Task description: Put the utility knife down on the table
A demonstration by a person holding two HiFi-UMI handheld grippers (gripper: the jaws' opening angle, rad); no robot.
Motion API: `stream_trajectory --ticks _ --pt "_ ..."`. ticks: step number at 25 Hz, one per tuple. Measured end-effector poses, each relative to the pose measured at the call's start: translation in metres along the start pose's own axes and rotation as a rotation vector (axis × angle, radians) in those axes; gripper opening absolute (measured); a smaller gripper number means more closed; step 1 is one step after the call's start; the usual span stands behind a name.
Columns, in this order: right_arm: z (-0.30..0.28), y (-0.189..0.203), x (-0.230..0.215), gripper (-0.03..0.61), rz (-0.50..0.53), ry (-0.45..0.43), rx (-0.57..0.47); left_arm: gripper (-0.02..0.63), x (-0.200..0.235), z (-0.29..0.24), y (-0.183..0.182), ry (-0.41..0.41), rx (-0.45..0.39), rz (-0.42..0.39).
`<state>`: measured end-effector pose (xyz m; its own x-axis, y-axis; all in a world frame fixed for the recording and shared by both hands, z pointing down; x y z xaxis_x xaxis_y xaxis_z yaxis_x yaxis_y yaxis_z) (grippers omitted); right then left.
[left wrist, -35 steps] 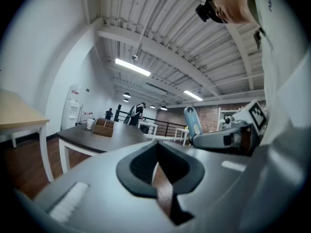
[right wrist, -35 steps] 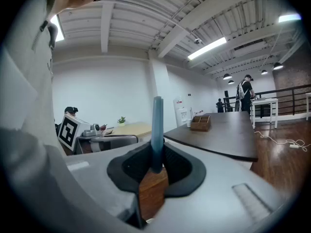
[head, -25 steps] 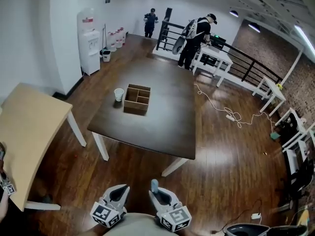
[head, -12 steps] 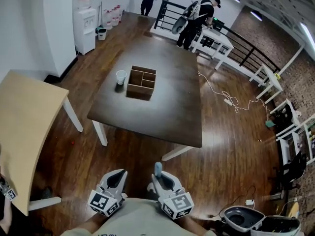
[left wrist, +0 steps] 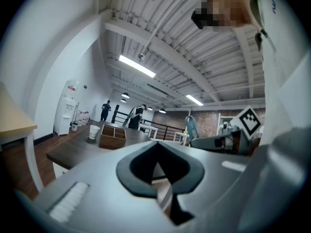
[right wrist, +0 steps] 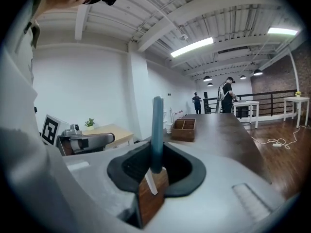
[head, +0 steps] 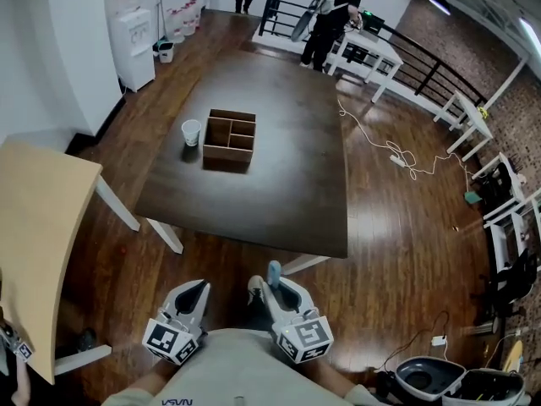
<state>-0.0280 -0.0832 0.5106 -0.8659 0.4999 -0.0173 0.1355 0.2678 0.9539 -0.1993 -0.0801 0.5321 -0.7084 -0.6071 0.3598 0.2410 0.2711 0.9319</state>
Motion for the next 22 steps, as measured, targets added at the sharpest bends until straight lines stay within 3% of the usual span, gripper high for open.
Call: stream_trajectory --ticks 9,16,22 --pt "-0.055 -0.013 -0.098 0.069 -0.023 -0.034 0.017 0.002 0.01 -0.13 -0.025 0.026 0.036 -0.05" --pt "-0.109 -0.002 -0.181 0.069 0.01 -0.049 0.078 0.002 0.034 -0.234 -0.022 0.005 0.078 -0.09" --pt "-0.15 0.028 -0.226 0.069 0.033 -0.047 0.16 0.002 0.059 -0.279 0.003 -0.013 0.14 -0.012"
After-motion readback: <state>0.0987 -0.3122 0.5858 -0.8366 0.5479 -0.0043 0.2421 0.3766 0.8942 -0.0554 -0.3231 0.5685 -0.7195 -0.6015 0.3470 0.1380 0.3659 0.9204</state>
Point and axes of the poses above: the fingertips, and each gripper's own axes: z backward along the fingers, x to its left, y out of its underside, the point moved 3 cm from there along z, backward along the fingers, and after that the axes turned 6 degrees about z, right-handed, at the moved point
